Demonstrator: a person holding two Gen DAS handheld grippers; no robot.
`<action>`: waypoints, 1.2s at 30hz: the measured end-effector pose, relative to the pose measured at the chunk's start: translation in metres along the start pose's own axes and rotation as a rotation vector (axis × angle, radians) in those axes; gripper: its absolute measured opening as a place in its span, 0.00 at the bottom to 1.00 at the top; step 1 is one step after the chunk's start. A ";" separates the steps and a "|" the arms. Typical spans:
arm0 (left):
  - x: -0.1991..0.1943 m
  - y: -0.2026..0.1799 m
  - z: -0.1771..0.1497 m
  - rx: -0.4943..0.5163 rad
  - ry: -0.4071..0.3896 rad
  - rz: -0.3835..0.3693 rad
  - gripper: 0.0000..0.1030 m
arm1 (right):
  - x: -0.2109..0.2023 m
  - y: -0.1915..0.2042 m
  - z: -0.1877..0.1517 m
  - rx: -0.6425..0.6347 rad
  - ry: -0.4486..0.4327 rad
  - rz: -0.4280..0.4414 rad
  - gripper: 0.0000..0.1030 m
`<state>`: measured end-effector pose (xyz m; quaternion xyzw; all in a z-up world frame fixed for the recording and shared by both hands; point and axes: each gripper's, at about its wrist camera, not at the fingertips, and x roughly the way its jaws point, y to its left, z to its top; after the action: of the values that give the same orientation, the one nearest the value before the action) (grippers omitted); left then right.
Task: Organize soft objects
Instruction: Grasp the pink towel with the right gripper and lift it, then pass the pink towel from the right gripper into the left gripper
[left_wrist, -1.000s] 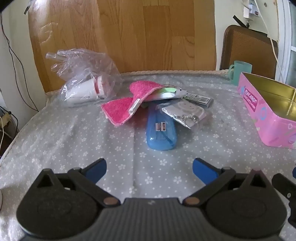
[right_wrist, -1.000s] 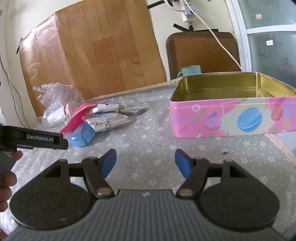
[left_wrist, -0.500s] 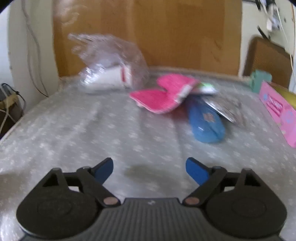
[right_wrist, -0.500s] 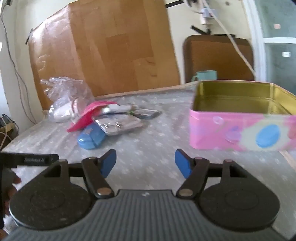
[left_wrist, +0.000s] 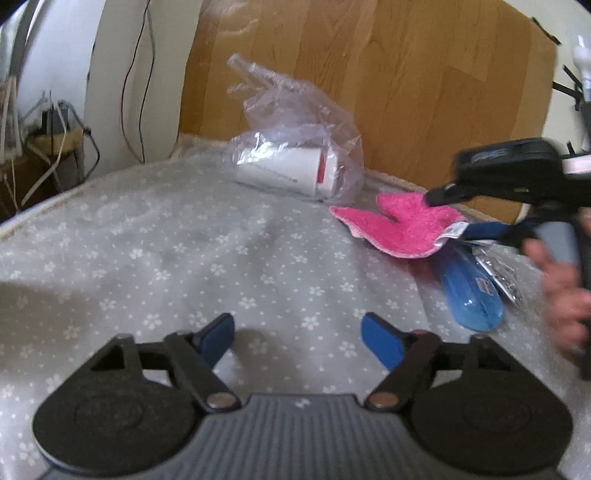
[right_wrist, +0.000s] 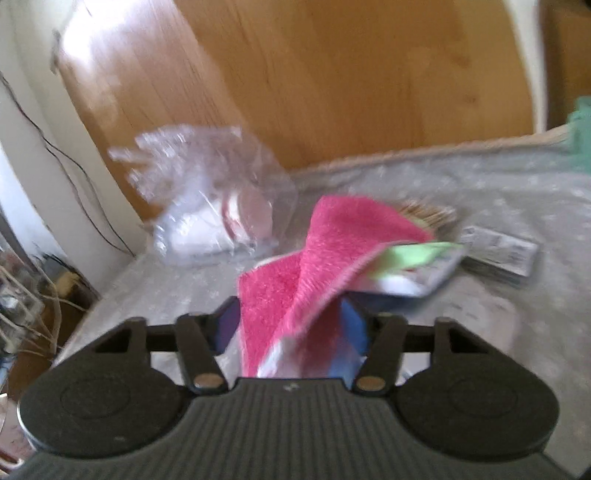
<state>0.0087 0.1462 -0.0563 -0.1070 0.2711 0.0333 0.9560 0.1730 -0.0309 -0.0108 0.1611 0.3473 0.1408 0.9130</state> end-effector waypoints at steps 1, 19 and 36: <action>-0.001 0.007 -0.002 -0.019 0.003 -0.006 0.71 | 0.008 0.002 0.001 -0.020 0.020 -0.033 0.09; -0.006 -0.004 -0.001 0.021 0.045 -0.184 0.70 | -0.249 -0.107 -0.147 -0.231 -0.163 -0.157 0.60; -0.024 -0.159 -0.035 0.378 0.267 -0.412 0.41 | -0.201 -0.084 -0.170 -0.495 -0.043 -0.031 0.35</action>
<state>-0.0104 -0.0166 -0.0434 0.0165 0.3682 -0.2266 0.9016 -0.0755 -0.1481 -0.0455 -0.0702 0.2852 0.2040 0.9339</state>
